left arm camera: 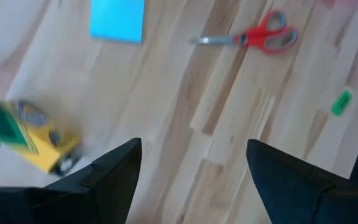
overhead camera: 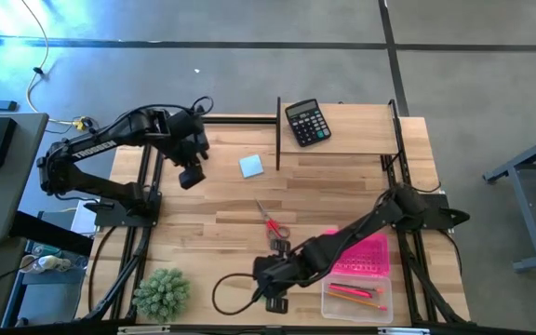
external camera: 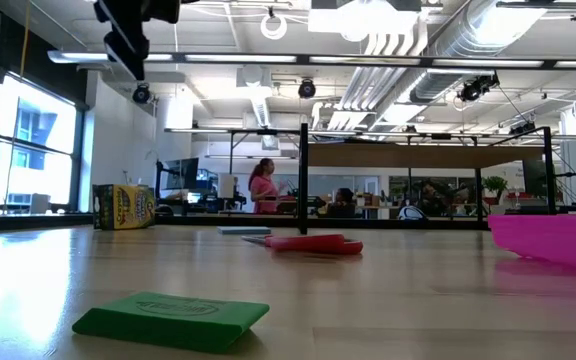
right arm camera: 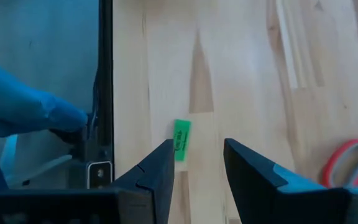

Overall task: Pack school essentials
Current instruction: Put the green eraser into the supply box

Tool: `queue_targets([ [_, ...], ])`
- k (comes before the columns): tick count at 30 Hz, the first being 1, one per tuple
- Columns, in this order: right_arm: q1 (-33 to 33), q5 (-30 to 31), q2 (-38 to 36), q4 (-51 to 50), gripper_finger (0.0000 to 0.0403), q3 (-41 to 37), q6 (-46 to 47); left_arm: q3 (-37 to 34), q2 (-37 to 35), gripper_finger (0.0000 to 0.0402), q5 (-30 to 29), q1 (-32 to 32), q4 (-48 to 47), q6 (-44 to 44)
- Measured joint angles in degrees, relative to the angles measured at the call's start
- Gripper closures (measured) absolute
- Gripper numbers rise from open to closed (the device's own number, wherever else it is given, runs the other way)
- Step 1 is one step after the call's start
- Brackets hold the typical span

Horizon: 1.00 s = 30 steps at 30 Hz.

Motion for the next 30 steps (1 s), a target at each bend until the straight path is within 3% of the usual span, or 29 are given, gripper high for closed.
queue_targets([
  [10,-0.4,-1.9,4.7,1.2,0.0268,0.0,6.3,0.0,-0.3,0.0121,-6.6,-4.4,-4.2,-1.5],
  [17,-0.2,-3.8,5.5,3.0,0.0202,0.0,5.9,0.0,-0.3,0.0121,-6.6,-7.1,-4.1,-4.0],
  [21,0.5,-1.2,5.5,5.9,0.0171,0.0,4.9,0.0,-0.3,0.0121,-6.6,-8.0,-4.1,-4.7],
  [25,1.5,3.7,5.5,6.1,0.0167,0.0,4.8,0.0,-0.3,0.0121,-6.8,-8.6,-4.0,-5.3],
  [30,2.2,3.9,8.2,7.1,0.0167,0.0,4.8,0.0,-0.3,0.0121,-7.0,-8.6,-4.1,-6.5],
])
